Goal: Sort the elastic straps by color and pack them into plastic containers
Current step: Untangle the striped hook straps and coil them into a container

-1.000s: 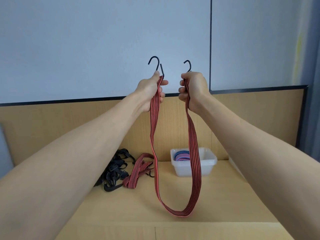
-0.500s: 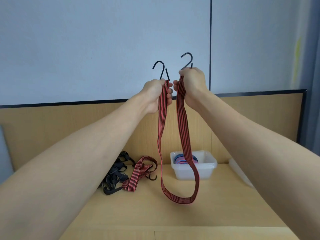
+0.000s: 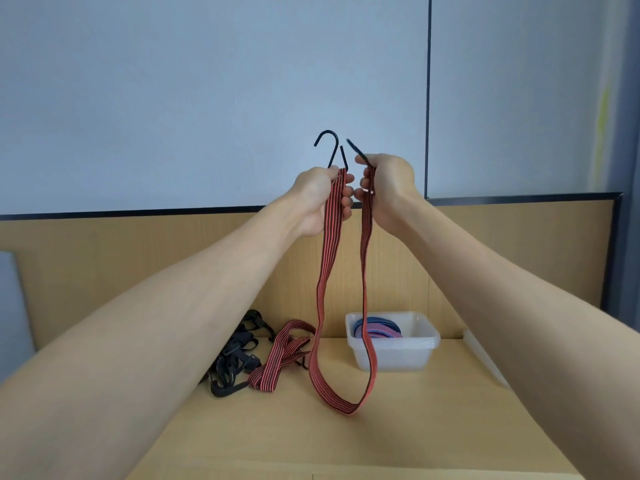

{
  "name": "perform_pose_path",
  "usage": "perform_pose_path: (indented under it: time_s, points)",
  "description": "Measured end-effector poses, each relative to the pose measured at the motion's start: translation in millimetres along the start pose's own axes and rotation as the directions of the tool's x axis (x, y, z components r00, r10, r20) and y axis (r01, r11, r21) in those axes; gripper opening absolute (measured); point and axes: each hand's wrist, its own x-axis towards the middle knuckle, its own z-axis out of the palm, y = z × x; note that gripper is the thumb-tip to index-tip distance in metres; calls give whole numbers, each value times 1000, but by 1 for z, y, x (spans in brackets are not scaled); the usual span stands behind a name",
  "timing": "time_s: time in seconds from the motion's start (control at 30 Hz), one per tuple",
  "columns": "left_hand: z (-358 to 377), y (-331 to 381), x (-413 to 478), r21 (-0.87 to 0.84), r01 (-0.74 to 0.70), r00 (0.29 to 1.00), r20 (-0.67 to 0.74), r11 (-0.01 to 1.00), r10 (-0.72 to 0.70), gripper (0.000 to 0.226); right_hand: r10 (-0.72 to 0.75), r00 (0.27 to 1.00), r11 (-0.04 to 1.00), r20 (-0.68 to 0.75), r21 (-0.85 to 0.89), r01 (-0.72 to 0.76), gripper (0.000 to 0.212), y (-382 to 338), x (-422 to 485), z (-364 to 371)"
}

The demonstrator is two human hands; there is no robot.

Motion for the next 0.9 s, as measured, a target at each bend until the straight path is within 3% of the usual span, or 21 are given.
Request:
perform_pose_path:
  time_s: [0.13,0.33,0.47,0.67,0.8,0.9]
  points:
    - [-3,-1,-1,-5,6,1000,-3,1000,-6,33,-22,999,996,45,86,18,7,1,-4,-7]
    - [-5,-8,-2,31,18,999,45,999,-20,40,-4,989,987,145,157,-19,6,-3,-11,-11]
    - [-1,-12,-3,12,-14,998,60,1000,13,36,-83,992,996,93,-4,84,21,2,-12,-7]
    - [5,-19,-11,-86,45,977,210,995,-26,31,-127,990,992,57,31,125,30,18,-19,-13]
    - [1,-37,-12,-144,71,954,300,987,-25,32,-116,991,993,71,-6,117,27,36,-19,-21]
    - [-5,-55,-9,-165,129,951,300,978,-75,28,-224,973,969,49,-93,228,18,52,-16,-26]
